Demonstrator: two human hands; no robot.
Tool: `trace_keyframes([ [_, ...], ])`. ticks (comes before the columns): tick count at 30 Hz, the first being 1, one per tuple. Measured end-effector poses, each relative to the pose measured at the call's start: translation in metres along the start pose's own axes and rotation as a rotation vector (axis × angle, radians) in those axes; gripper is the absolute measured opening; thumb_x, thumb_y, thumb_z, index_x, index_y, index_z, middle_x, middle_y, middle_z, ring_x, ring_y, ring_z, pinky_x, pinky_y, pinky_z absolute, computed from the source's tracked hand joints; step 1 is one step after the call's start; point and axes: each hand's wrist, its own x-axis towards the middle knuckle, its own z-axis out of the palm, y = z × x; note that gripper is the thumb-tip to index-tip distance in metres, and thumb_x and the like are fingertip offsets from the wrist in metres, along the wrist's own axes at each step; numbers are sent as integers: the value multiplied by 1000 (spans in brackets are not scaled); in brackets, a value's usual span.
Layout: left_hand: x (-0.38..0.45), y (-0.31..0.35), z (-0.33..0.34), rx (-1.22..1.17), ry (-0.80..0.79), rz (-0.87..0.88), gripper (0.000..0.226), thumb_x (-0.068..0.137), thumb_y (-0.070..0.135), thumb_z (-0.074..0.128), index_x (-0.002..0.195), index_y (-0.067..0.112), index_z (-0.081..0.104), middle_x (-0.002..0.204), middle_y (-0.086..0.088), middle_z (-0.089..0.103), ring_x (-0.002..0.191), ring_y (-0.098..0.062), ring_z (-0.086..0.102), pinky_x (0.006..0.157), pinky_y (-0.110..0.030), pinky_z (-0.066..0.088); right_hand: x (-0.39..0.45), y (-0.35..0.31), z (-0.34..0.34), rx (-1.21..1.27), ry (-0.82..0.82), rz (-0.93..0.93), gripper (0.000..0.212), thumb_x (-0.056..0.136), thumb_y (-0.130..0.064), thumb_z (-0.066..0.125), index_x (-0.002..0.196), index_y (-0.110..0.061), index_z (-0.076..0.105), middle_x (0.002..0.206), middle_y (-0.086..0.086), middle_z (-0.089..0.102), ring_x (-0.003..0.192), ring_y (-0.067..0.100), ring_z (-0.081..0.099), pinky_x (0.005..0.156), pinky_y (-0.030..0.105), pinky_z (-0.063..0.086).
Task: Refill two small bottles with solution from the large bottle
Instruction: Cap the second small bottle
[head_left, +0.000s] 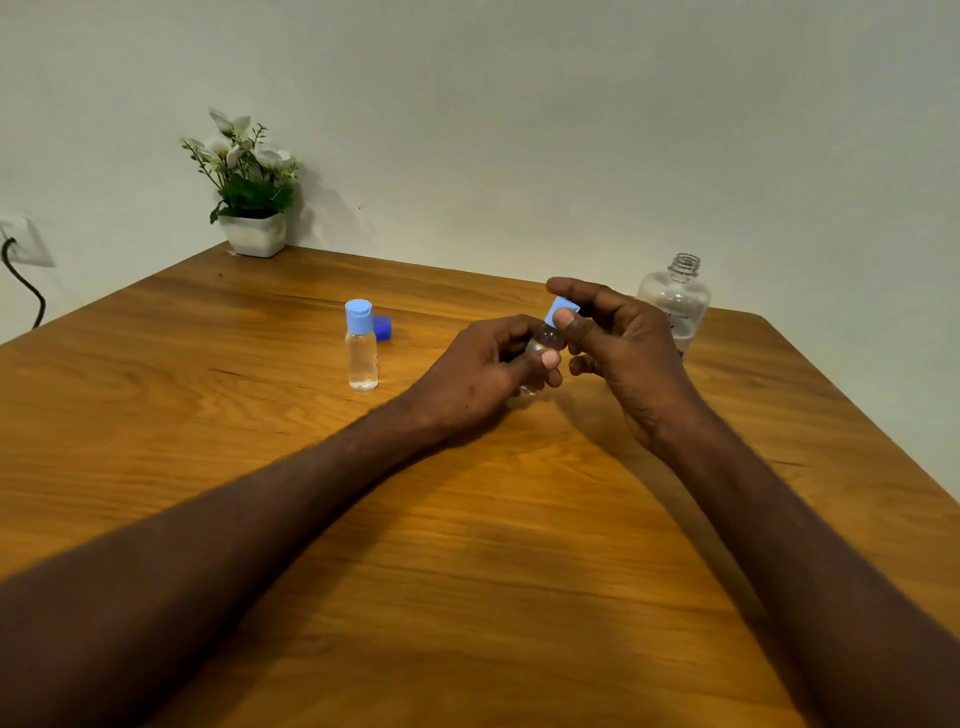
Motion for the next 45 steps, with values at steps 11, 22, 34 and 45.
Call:
trace_keyframes([
  [11, 1, -4, -1, -78, -18, 10, 23, 102, 19, 62, 122, 9, 69, 99, -5, 78, 95, -17, 74, 78, -20, 56, 1, -2, -1, 24, -27, 40, 27, 97, -34, 70, 122, -29, 75, 119, -8, 75, 104, 5, 69, 76, 26, 54],
  [22, 1, -6, -2, -102, -38, 14, 20, 103, 16, 61, 120, 10, 70, 99, -6, 78, 97, -19, 74, 81, -24, 58, 2, -2, 0, -30, -47, 21, 21, 99, -32, 68, 115, -25, 79, 109, -10, 78, 93, 4, 66, 69, 21, 49],
  [34, 2, -6, 5, -75, 102, 11, 19, 95, 12, 71, 114, 12, 75, 90, 0, 79, 85, -11, 74, 75, -22, 59, -3, -8, 12, -40, 153, 63, 30, 93, -30, 75, 120, -16, 78, 119, -3, 77, 108, 4, 66, 101, 33, 51],
  [45, 3, -10, 2, -30, 32, -47, 18, 99, 25, 68, 109, 12, 76, 102, -1, 78, 102, -17, 72, 83, -37, 62, -4, -7, 15, -68, 161, 93, 27, 93, -36, 75, 113, -19, 79, 111, -9, 77, 108, 0, 67, 94, 24, 50],
])
